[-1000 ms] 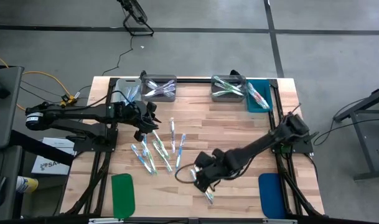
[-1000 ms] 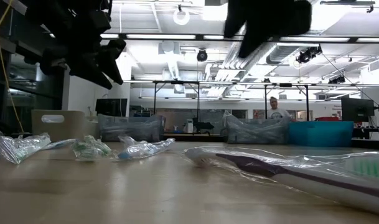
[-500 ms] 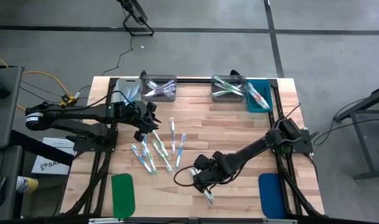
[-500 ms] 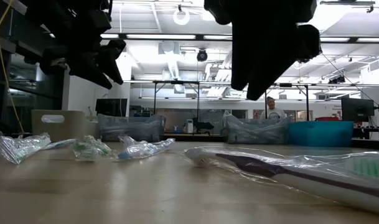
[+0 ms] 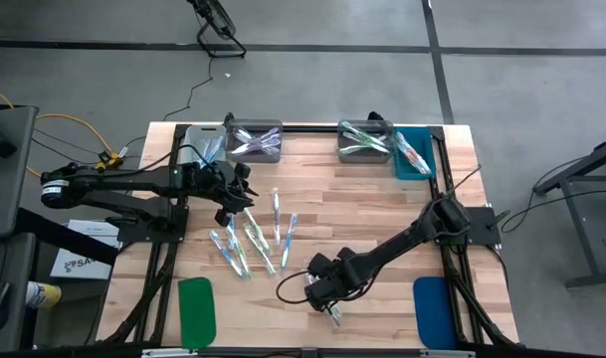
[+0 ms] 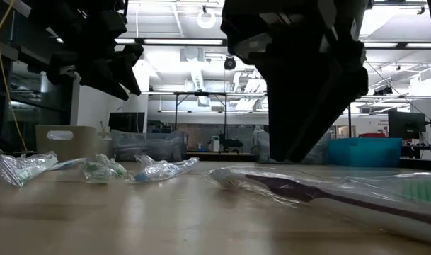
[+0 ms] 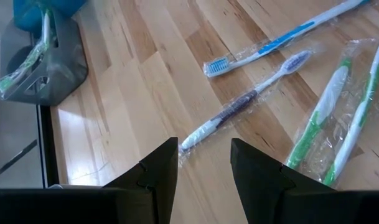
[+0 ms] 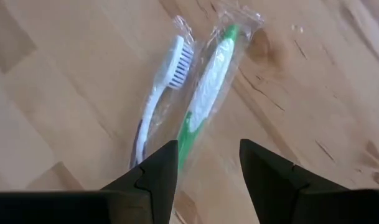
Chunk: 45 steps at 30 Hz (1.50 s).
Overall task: Pick & Place Toothbrushes
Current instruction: Put the green toothbrush into the right black bin
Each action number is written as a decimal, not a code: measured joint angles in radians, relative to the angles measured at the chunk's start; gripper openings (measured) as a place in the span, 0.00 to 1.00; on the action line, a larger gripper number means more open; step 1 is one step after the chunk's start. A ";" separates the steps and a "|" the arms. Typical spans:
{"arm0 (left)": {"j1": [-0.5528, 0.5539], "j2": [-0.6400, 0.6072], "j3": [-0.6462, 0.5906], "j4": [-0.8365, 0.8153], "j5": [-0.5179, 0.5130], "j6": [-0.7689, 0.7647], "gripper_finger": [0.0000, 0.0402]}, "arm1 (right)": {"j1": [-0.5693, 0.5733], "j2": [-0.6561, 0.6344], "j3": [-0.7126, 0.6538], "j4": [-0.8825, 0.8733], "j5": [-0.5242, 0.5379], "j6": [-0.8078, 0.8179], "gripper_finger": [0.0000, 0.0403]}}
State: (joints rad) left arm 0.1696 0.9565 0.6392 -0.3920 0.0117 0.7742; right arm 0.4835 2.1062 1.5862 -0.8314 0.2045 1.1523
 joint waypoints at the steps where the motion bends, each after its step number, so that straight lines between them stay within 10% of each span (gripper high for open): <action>1: 0.000 0.000 0.000 0.000 0.000 0.000 0.35 | 0.000 0.001 0.000 0.000 0.000 -0.001 0.41; 15: 0.000 0.000 0.000 0.001 -0.003 0.003 0.35 | 0.001 0.051 0.001 0.043 0.005 -0.027 0.39; 32: 0.000 0.000 0.000 0.001 -0.003 0.004 0.35 | -0.020 0.067 0.005 -0.117 -0.061 0.056 0.04; 45: 0.000 0.000 0.000 0.000 -0.004 0.006 0.35 | -0.074 -0.017 0.000 -0.248 -0.113 -0.005 0.03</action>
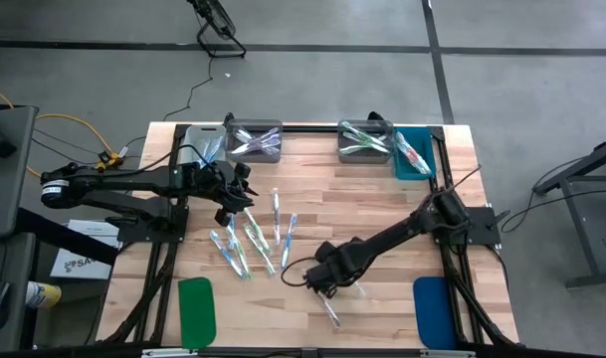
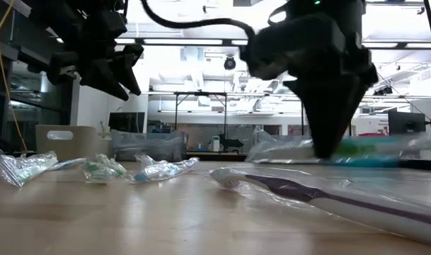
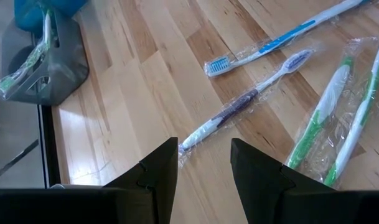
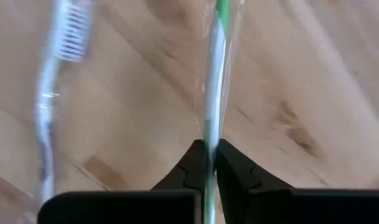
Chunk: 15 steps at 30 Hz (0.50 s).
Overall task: Pick & Place Toothbrushes
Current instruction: Put the green toothbrush into the right black bin
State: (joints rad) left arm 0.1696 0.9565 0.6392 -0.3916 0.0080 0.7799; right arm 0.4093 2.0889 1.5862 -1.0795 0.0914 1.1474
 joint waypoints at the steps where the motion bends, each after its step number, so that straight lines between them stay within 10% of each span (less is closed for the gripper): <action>1: 0.000 0.000 0.000 -0.001 0.000 0.000 0.35 | -0.004 -0.012 -0.001 -0.030 0.001 -0.007 0.03; 15: 0.000 0.000 0.000 0.032 -0.001 0.012 0.35 | -0.241 -0.181 -0.001 -0.487 0.375 -0.381 0.03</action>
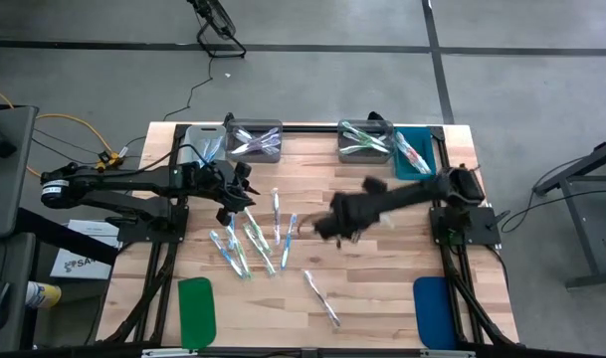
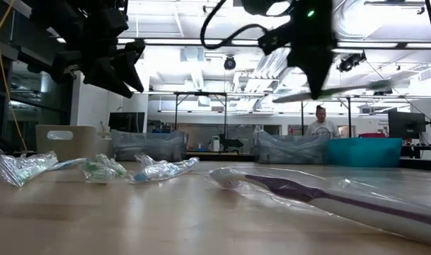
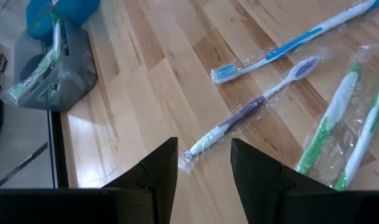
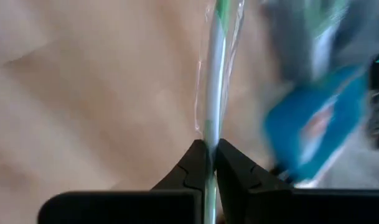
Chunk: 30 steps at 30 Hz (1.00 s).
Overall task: Pick & Place Toothbrushes
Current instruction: Put the green toothbrush into the right black bin
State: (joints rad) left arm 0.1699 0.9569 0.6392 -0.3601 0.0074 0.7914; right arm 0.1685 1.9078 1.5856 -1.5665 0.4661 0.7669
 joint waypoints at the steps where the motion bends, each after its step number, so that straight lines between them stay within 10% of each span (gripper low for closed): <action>1: 0.000 0.000 0.000 0.003 0.000 0.009 0.35 | -0.039 -0.010 0.000 0.000 0.037 -0.049 0.03; 7: 0.000 0.000 0.000 0.014 -0.003 0.016 0.35 | -0.328 -0.048 0.000 0.096 0.213 -0.386 0.03; 15: 0.000 0.000 0.000 0.013 -0.002 0.012 0.35 | -0.668 -0.054 0.000 0.404 0.184 -0.811 0.03; 21: 0.000 0.000 0.000 0.011 -0.002 -0.003 0.35 | -0.785 -0.054 -0.016 0.546 -0.020 -1.013 0.03; 30: 0.000 0.000 0.000 0.017 0.002 -0.019 0.35 | -0.876 -0.051 -0.133 0.659 -0.030 -1.114 0.03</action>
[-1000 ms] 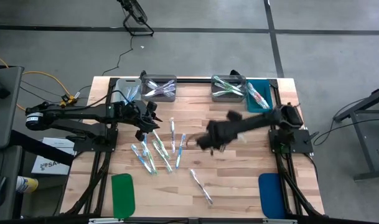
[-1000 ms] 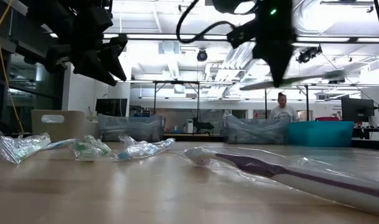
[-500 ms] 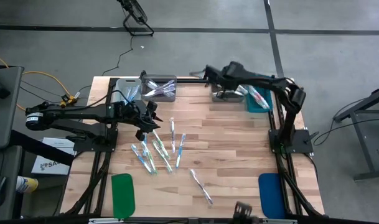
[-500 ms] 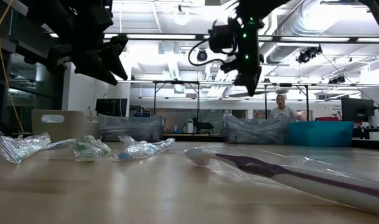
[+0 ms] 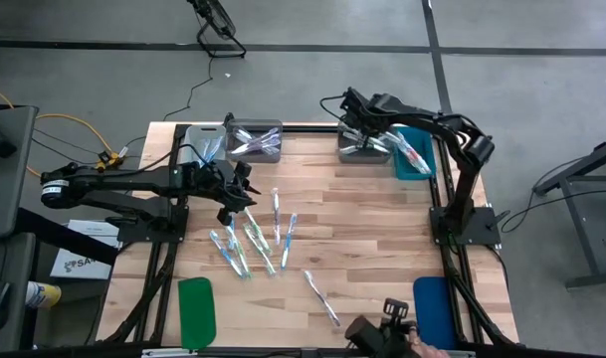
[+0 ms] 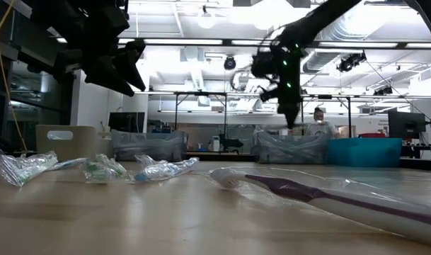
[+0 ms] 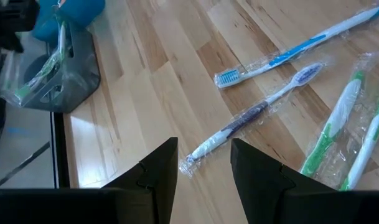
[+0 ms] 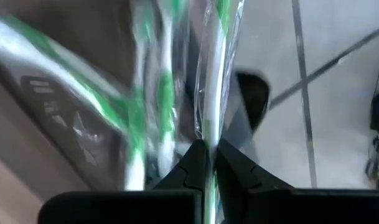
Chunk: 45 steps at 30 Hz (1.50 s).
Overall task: Pick & Place Toothbrushes
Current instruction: Put the green toothbrush into the right black bin, then put the violet toothbrush into the left black bin
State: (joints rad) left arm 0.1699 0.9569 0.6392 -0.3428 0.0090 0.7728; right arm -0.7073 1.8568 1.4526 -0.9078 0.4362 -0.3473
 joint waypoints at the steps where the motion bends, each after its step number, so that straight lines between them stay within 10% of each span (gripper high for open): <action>1: 0.000 0.000 0.000 0.000 0.000 -0.003 0.35 | -0.006 0.000 -0.021 0.011 0.001 -0.004 0.03; 23: 0.000 0.000 0.000 0.000 0.000 -0.025 0.35 | -0.001 0.000 -0.143 0.257 -0.180 -0.078 0.04; 45: 0.000 0.000 0.000 0.000 -0.001 -0.048 0.35 | 0.102 -0.268 -0.143 0.102 -0.162 0.220 0.60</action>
State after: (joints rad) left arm 0.1699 0.9569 0.6392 -0.3428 0.0078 0.7246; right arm -0.6048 1.5886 1.3098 -0.8062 0.2746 -0.1275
